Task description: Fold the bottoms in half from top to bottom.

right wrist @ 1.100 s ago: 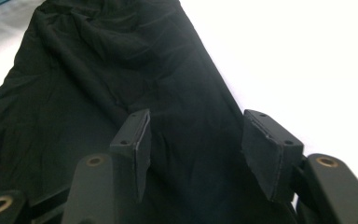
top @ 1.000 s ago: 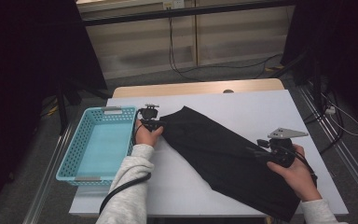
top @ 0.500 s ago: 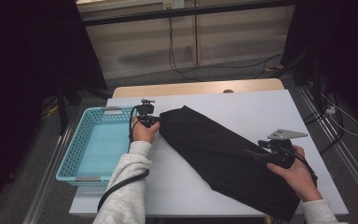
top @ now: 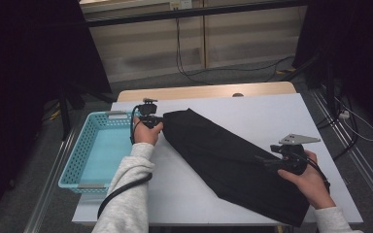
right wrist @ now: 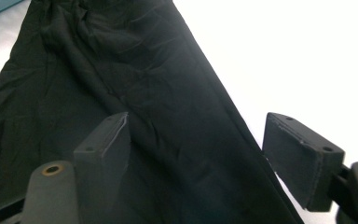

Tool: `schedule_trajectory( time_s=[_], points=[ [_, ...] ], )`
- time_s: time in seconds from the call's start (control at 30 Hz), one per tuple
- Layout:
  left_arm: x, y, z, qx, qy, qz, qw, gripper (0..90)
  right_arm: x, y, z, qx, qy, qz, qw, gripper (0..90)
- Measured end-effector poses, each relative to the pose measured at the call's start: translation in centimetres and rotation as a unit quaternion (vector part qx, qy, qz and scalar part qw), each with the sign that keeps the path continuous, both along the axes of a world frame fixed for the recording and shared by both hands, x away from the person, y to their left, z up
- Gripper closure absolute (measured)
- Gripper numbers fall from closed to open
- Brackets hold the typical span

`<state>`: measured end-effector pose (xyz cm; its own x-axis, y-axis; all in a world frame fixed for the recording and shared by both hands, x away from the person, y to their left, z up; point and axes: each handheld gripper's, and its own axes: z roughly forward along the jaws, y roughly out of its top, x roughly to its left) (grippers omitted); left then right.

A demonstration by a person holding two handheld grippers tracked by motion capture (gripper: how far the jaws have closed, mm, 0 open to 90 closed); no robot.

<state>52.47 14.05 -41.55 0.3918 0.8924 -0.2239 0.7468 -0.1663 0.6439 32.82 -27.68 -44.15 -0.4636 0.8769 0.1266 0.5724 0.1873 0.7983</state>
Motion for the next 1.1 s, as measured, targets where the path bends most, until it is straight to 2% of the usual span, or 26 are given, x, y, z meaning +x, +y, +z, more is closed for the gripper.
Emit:
schedule_trajectory(
  time_s=[0.23, 0.7, 1.1],
  points=[
    [0.0, 0.9, 1.1, 0.003, -0.002, 0.004, 1.0, 86.6, 0.1, 0.0, 0.1, 0.003, -0.002, -0.001, 1.0, 19.3],
    [-0.4, 1.1, 1.9, 0.004, -0.005, 0.003, 1.0, 86.7, 0.5, 0.4, 0.2, 0.009, -0.003, 0.006, 0.9999, 16.6],
    [-0.5, 0.9, 3.1, 0.009, -0.012, -0.001, 0.9999, 86.8, 0.7, 0.0, 0.5, 0.015, -0.007, -0.004, 0.9999, 15.8]
  ],
)
